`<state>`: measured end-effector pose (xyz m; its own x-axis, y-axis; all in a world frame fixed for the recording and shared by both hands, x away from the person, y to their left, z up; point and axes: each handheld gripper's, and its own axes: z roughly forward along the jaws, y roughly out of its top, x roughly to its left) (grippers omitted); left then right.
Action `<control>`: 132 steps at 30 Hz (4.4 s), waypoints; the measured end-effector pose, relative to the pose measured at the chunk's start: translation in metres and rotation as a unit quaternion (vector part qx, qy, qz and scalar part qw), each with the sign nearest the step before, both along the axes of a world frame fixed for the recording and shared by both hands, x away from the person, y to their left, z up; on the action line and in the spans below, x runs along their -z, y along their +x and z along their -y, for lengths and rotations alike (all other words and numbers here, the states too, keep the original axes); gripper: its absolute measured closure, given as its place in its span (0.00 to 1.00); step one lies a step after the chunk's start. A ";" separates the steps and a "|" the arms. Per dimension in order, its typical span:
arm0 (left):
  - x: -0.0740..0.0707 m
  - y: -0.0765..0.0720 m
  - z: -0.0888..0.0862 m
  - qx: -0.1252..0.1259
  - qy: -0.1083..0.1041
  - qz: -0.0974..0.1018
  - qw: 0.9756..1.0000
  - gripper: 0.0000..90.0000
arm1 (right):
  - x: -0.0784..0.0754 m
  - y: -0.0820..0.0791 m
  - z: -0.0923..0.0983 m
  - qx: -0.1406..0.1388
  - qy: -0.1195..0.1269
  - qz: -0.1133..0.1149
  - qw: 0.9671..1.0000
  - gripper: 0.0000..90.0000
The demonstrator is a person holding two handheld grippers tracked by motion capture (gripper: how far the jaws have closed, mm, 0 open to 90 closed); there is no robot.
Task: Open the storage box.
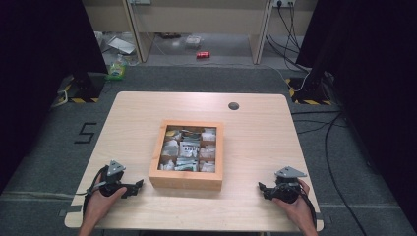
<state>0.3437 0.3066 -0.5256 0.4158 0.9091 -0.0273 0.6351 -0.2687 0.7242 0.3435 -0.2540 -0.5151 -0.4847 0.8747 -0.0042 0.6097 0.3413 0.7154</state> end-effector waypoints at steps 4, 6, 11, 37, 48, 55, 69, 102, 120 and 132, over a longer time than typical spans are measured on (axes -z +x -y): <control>0.000 0.000 0.000 0.000 0.000 0.000 1.000 0.00 | 0.000 0.000 0.000 0.000 0.000 0.000 1.000 0.16; 0.000 0.000 0.000 0.000 0.000 0.000 1.000 0.00 | 0.000 0.000 0.000 0.001 0.000 0.001 1.000 0.16; 0.000 0.000 0.000 0.000 0.000 0.000 1.000 0.00 | 0.000 0.000 0.002 0.003 0.003 0.003 1.000 0.18; -0.002 -0.003 0.001 0.021 -0.005 0.005 1.000 0.05 | -0.026 -0.016 -0.050 -0.064 0.065 0.050 0.995 0.23; -0.017 -0.012 0.010 0.044 -0.031 0.018 0.998 0.17 | -0.038 -0.029 -0.082 -0.113 0.094 0.060 0.987 0.30; -0.032 -0.023 0.021 0.075 -0.043 0.043 0.995 0.17 | -0.040 -0.034 -0.098 -0.141 0.094 0.063 0.984 0.37; -0.041 -0.033 0.039 0.127 -0.041 0.078 0.988 0.33 | -0.038 -0.027 -0.124 -0.162 0.103 0.062 0.979 0.54; -0.073 -0.032 0.059 0.146 -0.054 0.143 0.977 0.45 | -0.047 -0.023 -0.131 -0.153 0.114 0.086 0.978 0.63; -0.081 -0.021 0.055 0.104 -0.072 0.144 0.982 0.40 | -0.079 -0.011 -0.127 -0.133 0.149 0.120 0.973 0.60; -0.099 -0.006 0.058 0.080 -0.095 0.164 0.979 0.45 | -0.098 0.000 -0.128 -0.136 0.135 0.143 0.971 0.58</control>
<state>0.3372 0.2489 -0.4263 0.5665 0.8235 -0.0316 0.3220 -0.1859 0.9283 0.3435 -0.1256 -0.4175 -0.7111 0.7020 0.0386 0.2867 0.2395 0.9276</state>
